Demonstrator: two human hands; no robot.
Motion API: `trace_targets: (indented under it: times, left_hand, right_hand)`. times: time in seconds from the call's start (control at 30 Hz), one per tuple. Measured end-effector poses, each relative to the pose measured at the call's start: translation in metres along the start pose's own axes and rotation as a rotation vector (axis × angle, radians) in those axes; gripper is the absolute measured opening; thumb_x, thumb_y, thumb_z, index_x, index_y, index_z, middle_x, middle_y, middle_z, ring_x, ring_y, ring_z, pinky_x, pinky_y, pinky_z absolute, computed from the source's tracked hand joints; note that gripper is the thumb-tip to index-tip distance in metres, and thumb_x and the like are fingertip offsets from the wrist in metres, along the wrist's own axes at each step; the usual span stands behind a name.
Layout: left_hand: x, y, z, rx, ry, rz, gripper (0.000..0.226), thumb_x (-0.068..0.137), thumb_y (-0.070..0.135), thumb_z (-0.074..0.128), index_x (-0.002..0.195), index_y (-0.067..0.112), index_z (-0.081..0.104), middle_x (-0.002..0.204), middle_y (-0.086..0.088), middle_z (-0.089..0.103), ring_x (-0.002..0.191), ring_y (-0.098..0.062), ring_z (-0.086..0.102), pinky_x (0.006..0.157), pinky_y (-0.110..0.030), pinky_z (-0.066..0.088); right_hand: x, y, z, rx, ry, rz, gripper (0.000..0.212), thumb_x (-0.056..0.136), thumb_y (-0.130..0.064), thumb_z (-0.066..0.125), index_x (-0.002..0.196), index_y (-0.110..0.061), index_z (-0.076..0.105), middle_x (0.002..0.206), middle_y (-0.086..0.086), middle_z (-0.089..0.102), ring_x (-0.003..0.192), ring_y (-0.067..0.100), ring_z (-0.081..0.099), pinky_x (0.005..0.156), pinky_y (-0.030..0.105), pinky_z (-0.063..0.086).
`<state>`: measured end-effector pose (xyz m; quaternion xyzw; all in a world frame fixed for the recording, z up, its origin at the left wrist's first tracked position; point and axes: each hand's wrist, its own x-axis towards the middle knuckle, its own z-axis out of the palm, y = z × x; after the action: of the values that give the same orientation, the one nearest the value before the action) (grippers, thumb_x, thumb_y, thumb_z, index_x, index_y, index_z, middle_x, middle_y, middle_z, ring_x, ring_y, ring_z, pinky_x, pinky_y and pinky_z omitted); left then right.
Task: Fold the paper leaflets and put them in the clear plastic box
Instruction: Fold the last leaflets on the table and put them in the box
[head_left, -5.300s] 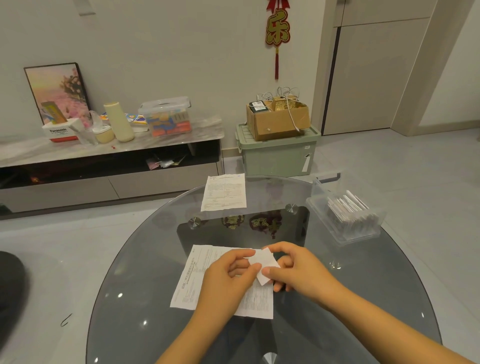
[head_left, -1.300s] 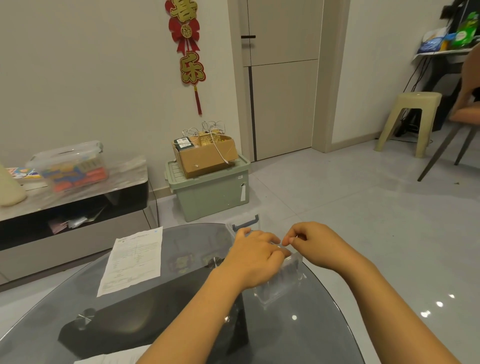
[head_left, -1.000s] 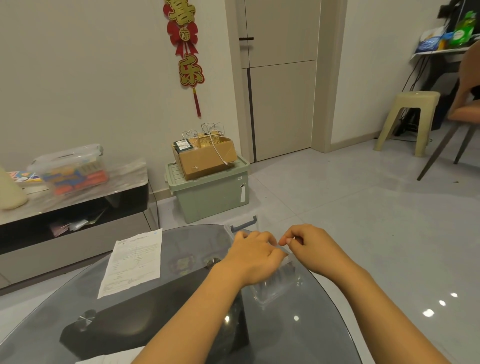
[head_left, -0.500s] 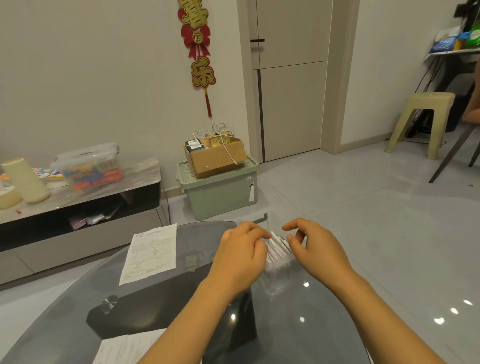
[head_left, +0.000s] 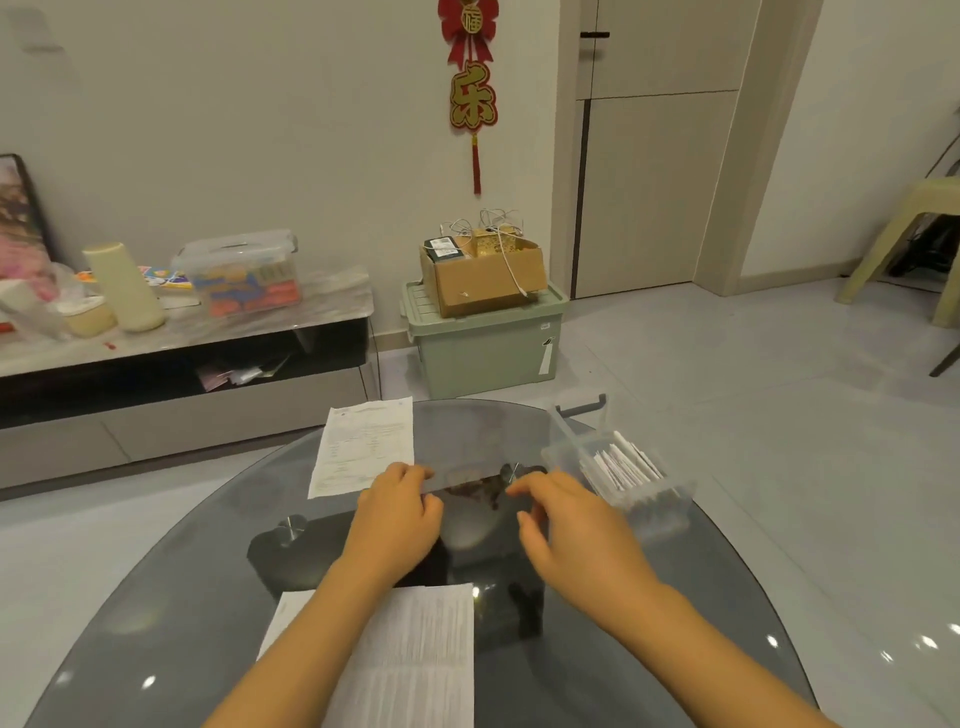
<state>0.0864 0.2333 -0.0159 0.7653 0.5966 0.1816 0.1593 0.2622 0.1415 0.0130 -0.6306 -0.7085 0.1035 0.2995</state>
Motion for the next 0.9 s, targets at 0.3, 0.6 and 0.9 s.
trace_targets:
  times: [0.3, 0.6, 0.9]
  left_hand:
    - [0.033, -0.056, -0.001, 0.248, -0.023, -0.105, 0.058, 0.092, 0.053, 0.044, 0.140, 0.021, 0.036, 0.141, -0.005, 0.039, 0.132, -0.022, 0.032, 0.109, -0.040, 0.017]
    - [-0.003, -0.028, -0.004, 0.298, 0.036, 0.146, 0.034, 0.092, 0.050, 0.047, 0.111, 0.027, 0.061, 0.102, 0.006, 0.062, 0.096, -0.015, 0.053, 0.092, -0.029, 0.029]
    - [-0.109, 0.001, -0.026, -0.047, -0.121, 0.037, 0.038, 0.082, 0.057, 0.060, 0.116, 0.041, 0.058, 0.101, 0.022, 0.059, 0.104, -0.006, 0.045, 0.086, -0.019, 0.039]
  right_hand:
    - [0.011, 0.007, 0.020, -0.115, -0.105, -0.003, 0.030, 0.097, -0.027, 0.042, 0.126, -0.029, 0.049, 0.116, -0.011, 0.051, 0.090, 0.011, 0.057, 0.076, 0.023, 0.045]
    - [0.007, 0.007, 0.021, -0.186, -0.194, -0.033, 0.045, 0.093, -0.036, 0.051, 0.136, -0.032, 0.039, 0.126, -0.009, 0.041, 0.104, 0.011, 0.052, 0.082, 0.024, 0.048]
    - [-0.018, -0.008, 0.012, -0.003, -0.414, -0.082, 0.021, 0.087, -0.038, 0.061, 0.104, -0.026, 0.067, 0.107, -0.010, 0.063, 0.101, 0.010, 0.054, 0.086, 0.032, 0.049]
